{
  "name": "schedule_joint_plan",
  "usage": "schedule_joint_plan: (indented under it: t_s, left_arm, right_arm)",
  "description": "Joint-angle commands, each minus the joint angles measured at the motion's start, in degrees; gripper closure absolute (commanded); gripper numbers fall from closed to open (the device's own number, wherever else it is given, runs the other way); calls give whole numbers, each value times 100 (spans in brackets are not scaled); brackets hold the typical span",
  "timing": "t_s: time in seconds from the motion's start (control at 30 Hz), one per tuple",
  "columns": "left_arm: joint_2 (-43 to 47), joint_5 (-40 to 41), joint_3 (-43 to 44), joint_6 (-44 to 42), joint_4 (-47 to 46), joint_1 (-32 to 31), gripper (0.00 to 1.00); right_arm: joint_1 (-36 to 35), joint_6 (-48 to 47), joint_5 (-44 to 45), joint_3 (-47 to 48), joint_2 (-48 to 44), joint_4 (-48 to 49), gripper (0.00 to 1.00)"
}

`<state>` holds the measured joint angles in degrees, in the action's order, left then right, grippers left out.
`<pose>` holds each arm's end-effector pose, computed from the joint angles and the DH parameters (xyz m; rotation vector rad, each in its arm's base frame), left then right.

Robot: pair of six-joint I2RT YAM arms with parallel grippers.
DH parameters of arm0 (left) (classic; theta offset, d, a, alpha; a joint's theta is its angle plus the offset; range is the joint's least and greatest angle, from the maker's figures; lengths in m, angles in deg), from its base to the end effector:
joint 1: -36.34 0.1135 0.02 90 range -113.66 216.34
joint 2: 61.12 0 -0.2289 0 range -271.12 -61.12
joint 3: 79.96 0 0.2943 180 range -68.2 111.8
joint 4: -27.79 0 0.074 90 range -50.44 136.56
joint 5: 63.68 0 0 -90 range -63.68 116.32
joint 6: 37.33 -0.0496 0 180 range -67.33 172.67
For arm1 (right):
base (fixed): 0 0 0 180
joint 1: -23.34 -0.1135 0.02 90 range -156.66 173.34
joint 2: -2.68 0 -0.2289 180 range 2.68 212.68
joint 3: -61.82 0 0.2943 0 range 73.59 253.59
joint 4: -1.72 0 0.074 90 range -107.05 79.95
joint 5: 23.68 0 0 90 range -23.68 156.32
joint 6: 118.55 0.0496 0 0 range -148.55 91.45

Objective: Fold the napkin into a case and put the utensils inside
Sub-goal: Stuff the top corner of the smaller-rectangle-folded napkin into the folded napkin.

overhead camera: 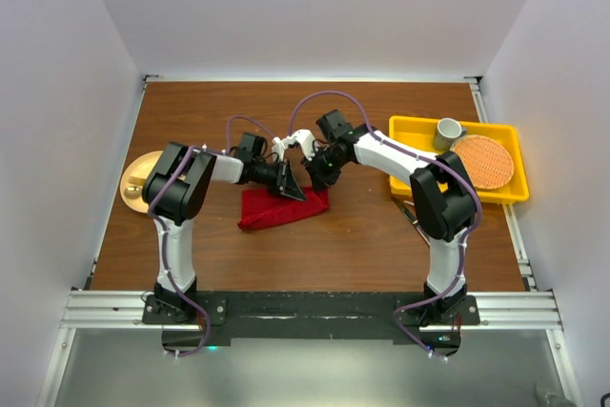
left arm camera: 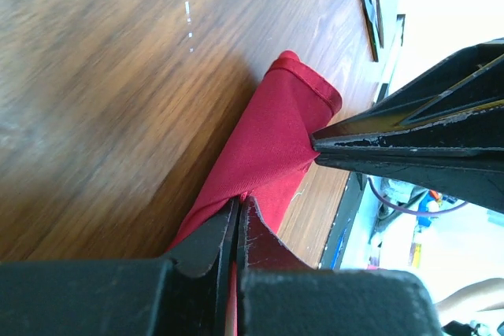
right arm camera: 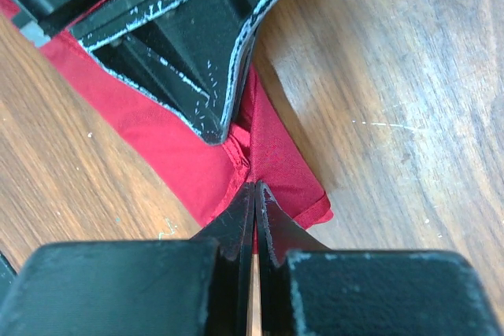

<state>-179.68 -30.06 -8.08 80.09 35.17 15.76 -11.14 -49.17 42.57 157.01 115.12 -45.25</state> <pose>0.3514 -0.1761 0.0183 0.2880 2.5509 -1.5720 0.3517 0.2658 0.1303 -1.3526 2.3142 0.6328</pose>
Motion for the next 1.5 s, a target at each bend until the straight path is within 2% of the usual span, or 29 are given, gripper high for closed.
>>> schedule_joint_plan:
  t_s: [0.0,0.4,0.9,1.1,1.27,1.47]
  left_arm:
    - [-132,391,0,-79,184,107,100]
    - [-35,321,360,457,17,10,100]
    - [395,-172,255,844,-949,-236,100]
    - [106,47,149,888,-1170,-166,100]
    - [-562,303,228,792,-784,132,100]
    - [-703,356,369,765,-634,168,100]
  right_arm:
    - [11,-38,-297,140,-276,-48,100]
    - [-41,-65,-341,17,-126,48,100]
    - [-59,-117,-42,43,76,163,100]
    - [-33,-83,54,25,129,180,100]
    - [134,6,195,253,260,154,100]
    - [205,-30,116,456,401,83,100]
